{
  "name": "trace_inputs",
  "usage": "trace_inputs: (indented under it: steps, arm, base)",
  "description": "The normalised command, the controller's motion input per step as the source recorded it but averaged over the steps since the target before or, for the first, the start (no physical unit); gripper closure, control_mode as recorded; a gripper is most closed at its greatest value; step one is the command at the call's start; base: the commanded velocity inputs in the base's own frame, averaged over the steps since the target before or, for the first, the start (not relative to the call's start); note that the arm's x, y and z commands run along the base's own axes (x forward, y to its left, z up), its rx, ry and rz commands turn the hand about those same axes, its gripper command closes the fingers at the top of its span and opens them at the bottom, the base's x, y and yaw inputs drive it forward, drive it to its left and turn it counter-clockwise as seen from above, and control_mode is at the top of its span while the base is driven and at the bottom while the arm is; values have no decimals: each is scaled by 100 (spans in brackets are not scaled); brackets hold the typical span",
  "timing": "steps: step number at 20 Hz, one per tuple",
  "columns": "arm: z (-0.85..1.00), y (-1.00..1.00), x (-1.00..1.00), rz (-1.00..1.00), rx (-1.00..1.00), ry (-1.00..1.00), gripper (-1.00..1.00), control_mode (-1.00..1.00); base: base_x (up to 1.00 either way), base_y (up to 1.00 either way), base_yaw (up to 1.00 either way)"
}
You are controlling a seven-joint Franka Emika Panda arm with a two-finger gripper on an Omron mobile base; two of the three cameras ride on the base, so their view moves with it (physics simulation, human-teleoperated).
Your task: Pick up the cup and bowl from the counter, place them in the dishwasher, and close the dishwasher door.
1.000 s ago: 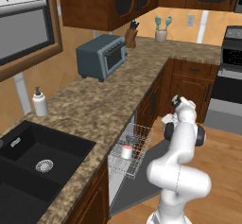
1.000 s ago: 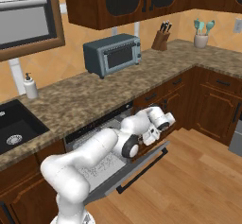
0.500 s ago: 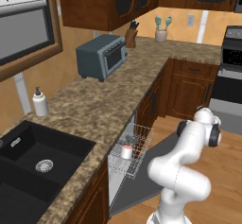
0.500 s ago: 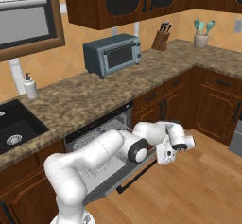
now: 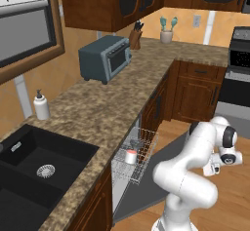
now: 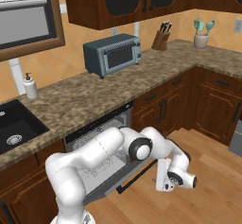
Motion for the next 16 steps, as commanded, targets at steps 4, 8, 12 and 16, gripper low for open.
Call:
trace_inputs:
  steps: [4,8,12,16]
  arm:
    - [-67,0,-5,-16,0,-26,-100,-100]
    - [-63,0,0,-15,3,-16,-100,-100]
    - [-53,3,17,-10,12,-5,-100,-100]
    - [-34,25,30,-3,22,0,-100,-100]
  base:
    - [0,0,0]
    - [0,0,0]
    - [0,0,0]
    - [0,0,0]
